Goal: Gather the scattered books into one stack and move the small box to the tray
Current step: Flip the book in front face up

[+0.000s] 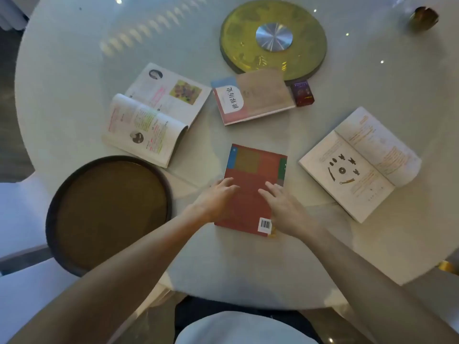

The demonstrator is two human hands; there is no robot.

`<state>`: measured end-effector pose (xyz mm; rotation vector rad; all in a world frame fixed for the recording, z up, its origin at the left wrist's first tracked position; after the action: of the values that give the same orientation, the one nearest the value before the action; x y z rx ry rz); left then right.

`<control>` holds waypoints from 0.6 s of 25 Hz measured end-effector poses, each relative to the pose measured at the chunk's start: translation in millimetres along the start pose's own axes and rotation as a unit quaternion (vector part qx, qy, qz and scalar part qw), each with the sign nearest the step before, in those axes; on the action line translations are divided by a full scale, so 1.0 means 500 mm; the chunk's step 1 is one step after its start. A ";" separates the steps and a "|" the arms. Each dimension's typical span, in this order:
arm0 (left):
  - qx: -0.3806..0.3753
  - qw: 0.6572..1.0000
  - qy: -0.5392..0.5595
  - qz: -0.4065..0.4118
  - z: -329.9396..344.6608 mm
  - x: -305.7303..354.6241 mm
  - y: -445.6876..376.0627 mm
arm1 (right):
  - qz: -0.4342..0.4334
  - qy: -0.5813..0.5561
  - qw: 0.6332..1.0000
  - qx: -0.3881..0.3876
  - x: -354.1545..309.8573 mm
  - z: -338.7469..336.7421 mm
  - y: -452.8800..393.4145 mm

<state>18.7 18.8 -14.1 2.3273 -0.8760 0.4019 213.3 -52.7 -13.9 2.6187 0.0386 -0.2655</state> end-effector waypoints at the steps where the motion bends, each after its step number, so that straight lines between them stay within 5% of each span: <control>1: -0.010 1.000 -0.017 -0.010 0.012 0.003 -0.003 | -0.005 0.037 0.999 -0.011 0.005 0.013 0.001; 7: -0.063 0.994 -0.071 -0.053 0.087 0.004 0.008 | -0.027 0.153 0.987 -0.030 0.045 0.077 0.008; 11: -0.065 0.987 -0.142 -0.047 0.111 -0.002 0.028 | -0.033 0.131 0.991 0.019 0.071 0.101 0.008; 15: -0.071 0.991 -0.087 -0.071 0.114 -0.001 0.030 | -0.109 0.099 0.986 0.078 0.075 0.077 0.014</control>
<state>12.0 -26.4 -51.5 2.2980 -0.7862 0.0739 243.5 -78.6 -50.8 2.7892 0.3880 -0.0834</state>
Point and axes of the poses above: each hand's wrist, its own y-axis away from the middle knuckle, its own z-axis out of the palm, x = y × z, the point moved 3 cm from there along -y, towards the middle knuckle, and after that the axes turned 4 degrees about z, right-handed, at the moved point
